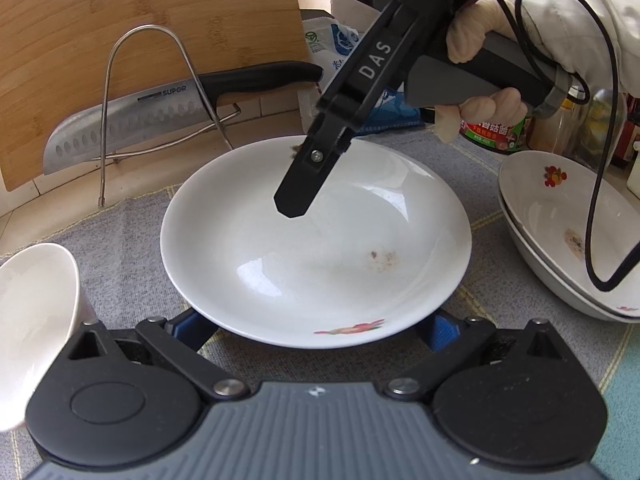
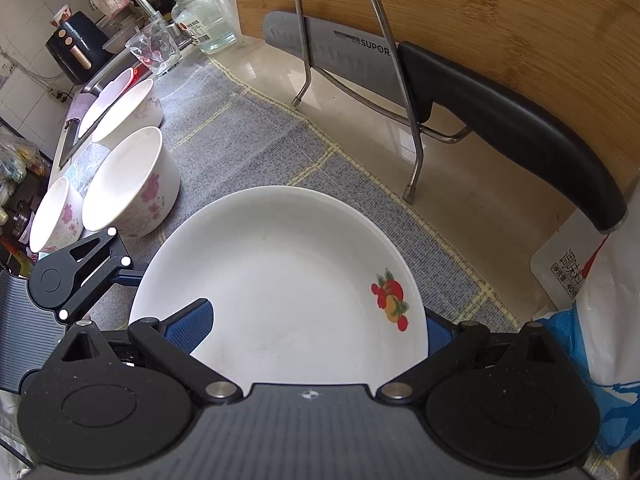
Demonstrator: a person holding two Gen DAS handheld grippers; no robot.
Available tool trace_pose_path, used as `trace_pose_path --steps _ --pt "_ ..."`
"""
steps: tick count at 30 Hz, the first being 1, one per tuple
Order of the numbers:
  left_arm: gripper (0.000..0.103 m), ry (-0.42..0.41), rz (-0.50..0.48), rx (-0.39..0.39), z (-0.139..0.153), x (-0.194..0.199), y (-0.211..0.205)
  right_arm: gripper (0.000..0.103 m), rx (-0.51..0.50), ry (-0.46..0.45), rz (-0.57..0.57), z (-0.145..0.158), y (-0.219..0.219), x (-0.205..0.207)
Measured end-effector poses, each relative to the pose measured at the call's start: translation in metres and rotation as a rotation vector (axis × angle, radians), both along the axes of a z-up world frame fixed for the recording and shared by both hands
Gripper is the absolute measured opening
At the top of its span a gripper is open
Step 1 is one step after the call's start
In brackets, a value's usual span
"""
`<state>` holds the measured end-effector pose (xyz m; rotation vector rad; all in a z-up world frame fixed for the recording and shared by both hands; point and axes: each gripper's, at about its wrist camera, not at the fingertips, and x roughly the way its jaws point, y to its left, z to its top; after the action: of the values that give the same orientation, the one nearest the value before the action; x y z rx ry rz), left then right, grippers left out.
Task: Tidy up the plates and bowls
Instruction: 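Lift the plate with the right gripper and carry it toward the stack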
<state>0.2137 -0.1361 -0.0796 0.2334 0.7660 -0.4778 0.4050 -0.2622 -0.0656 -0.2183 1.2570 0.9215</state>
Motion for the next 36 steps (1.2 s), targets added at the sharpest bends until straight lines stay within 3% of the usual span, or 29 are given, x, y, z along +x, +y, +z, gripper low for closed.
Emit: trace_pose_path --steps 22,36 --pt "0.101 -0.022 -0.069 0.025 0.052 -0.05 0.0 0.103 0.038 -0.047 -0.035 0.043 -0.005 -0.062" --pt "0.101 -0.045 -0.178 0.028 0.074 -0.087 -0.018 0.103 0.033 -0.087 -0.121 0.065 -0.035 -0.118"
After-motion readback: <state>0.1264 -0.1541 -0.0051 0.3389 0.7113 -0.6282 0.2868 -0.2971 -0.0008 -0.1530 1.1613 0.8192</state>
